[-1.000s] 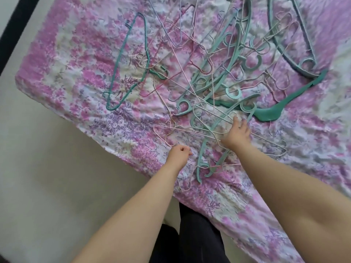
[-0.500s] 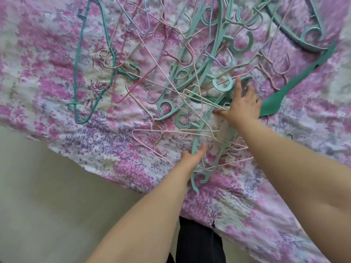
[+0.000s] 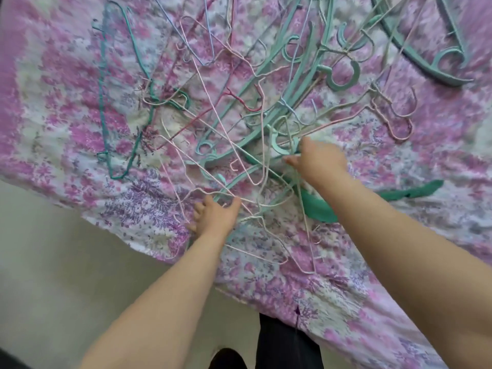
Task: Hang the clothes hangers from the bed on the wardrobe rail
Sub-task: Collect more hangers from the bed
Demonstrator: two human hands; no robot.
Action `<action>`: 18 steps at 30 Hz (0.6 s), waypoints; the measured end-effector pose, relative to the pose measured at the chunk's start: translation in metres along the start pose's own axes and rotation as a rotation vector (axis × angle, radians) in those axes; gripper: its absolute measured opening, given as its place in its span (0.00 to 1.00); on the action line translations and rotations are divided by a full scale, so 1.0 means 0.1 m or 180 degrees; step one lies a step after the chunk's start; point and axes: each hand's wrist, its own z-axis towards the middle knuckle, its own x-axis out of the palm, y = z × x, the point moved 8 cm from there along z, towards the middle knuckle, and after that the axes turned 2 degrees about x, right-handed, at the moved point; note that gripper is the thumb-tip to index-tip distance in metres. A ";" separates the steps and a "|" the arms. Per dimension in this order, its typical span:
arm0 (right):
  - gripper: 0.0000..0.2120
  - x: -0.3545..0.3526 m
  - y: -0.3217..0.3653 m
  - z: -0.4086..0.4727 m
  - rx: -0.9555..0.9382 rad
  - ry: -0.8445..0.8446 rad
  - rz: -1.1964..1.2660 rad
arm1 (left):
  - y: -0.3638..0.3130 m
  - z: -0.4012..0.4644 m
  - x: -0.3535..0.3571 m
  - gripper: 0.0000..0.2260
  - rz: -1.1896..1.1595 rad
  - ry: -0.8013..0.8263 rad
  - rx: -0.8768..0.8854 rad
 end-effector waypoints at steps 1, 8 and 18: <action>0.32 -0.12 0.05 0.04 -0.0010 -0.0246 -0.0089 | -0.06 0.03 -0.05 0.37 0.0077 -0.0036 0.0007; 0.50 -0.31 0.55 0.48 -0.0996 -0.0564 -0.0508 | -0.34 0.16 0.10 0.43 -0.0468 0.0410 0.0274; 0.53 -0.32 0.59 0.54 -0.0667 -0.0091 -0.1295 | -0.36 0.10 0.29 0.22 -0.1396 0.0595 0.0434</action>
